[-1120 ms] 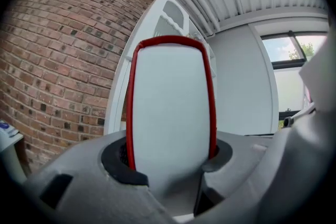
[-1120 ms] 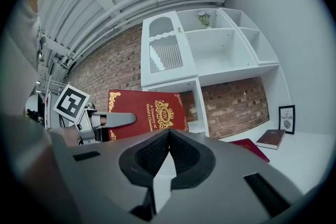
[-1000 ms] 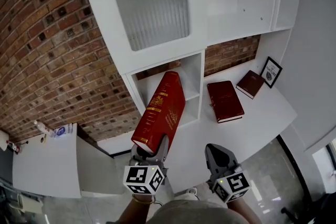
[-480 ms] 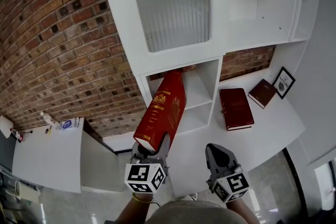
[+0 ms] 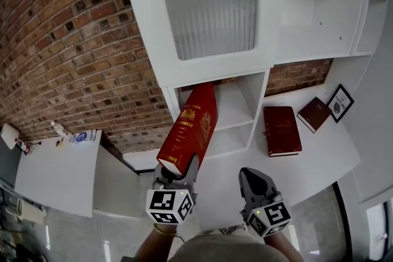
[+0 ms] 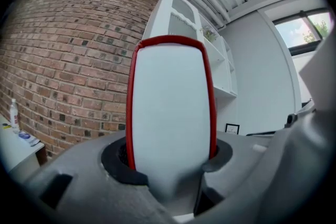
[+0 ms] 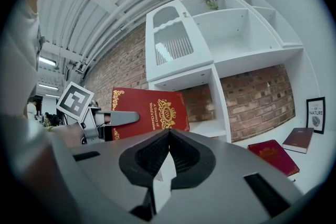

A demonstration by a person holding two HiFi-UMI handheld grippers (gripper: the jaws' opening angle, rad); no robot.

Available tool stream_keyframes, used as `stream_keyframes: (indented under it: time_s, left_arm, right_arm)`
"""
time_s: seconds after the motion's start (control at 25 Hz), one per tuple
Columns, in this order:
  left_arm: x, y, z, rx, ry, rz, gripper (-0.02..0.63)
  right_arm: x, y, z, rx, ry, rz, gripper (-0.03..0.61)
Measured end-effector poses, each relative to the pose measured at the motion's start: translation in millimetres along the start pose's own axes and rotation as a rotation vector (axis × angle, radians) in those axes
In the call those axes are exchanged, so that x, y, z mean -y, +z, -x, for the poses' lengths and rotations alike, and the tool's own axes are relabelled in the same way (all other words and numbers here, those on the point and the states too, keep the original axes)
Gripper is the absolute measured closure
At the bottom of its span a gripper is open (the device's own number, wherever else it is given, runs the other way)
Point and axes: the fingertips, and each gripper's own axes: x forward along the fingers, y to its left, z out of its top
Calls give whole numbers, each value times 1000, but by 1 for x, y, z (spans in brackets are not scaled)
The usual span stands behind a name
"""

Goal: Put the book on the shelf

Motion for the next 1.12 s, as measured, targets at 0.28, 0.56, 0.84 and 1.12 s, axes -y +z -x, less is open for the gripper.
stream_keyframes:
  time_s: [0.28, 0.56, 0.84, 1.12]
  left_arm:
    - [10, -3, -6, 6, 74, -16, 377]
    - [15, -6, -14, 8, 129, -30, 377]
    - [17, -6, -28, 9, 168, -42, 377]
    - [16, -7, -41, 11, 198, -46, 377]
  right_arm:
    - [14, 9, -2, -13, 83, 31, 572]
    - [26, 8, -5, -30, 130, 39, 572]
    - [33, 9, -11, -43, 178, 52, 572]
    - [37, 8, -15, -74, 205, 62, 572]
